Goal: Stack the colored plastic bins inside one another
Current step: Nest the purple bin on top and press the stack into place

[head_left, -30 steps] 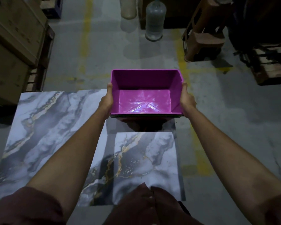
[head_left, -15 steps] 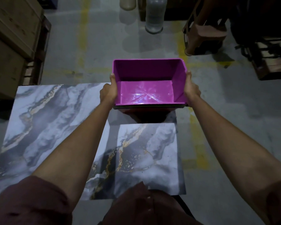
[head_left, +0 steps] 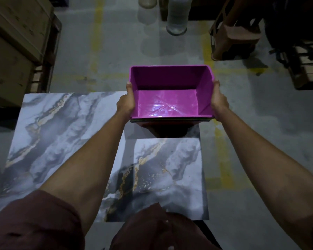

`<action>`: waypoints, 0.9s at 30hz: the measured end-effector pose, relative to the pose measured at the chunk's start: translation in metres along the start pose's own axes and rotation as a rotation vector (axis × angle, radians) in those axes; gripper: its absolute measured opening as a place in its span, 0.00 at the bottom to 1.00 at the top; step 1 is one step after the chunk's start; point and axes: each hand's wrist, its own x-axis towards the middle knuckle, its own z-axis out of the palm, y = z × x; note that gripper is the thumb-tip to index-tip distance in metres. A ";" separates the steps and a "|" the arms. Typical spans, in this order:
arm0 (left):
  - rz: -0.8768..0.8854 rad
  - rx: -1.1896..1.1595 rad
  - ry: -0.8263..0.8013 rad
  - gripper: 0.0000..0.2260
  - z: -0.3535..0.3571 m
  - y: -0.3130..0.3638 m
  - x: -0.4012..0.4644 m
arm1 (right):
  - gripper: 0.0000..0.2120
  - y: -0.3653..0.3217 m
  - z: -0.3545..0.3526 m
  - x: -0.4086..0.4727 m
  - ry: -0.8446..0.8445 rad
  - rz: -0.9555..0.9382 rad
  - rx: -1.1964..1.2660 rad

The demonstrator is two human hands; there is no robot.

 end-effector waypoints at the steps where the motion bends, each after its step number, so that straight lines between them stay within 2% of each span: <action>1: 0.000 -0.001 0.005 0.41 0.001 -0.001 0.002 | 0.47 0.001 0.001 0.001 0.015 -0.008 -0.008; 11: -0.027 0.004 0.039 0.47 0.002 -0.002 0.010 | 0.55 -0.001 0.002 0.010 0.088 -0.015 -0.070; 18: -0.006 0.020 0.049 0.52 0.001 -0.008 0.017 | 0.52 -0.001 0.001 0.011 0.104 -0.047 -0.110; 20: 0.019 0.050 0.095 0.51 0.002 -0.008 0.016 | 0.52 0.002 0.003 0.012 0.142 -0.070 -0.157; 22: 0.078 0.124 0.210 0.41 0.006 -0.004 0.009 | 0.45 0.004 0.004 0.010 0.262 -0.152 -0.232; 24: 0.232 0.274 0.380 0.29 0.010 0.000 0.000 | 0.35 0.007 0.007 0.008 0.390 -0.354 -0.399; 25: 0.344 0.385 0.460 0.26 0.012 0.002 -0.002 | 0.33 0.007 0.009 0.008 0.443 -0.484 -0.525; 27: 0.556 0.633 0.536 0.26 0.012 0.007 -0.001 | 0.33 0.002 0.011 0.008 0.511 -0.704 -0.771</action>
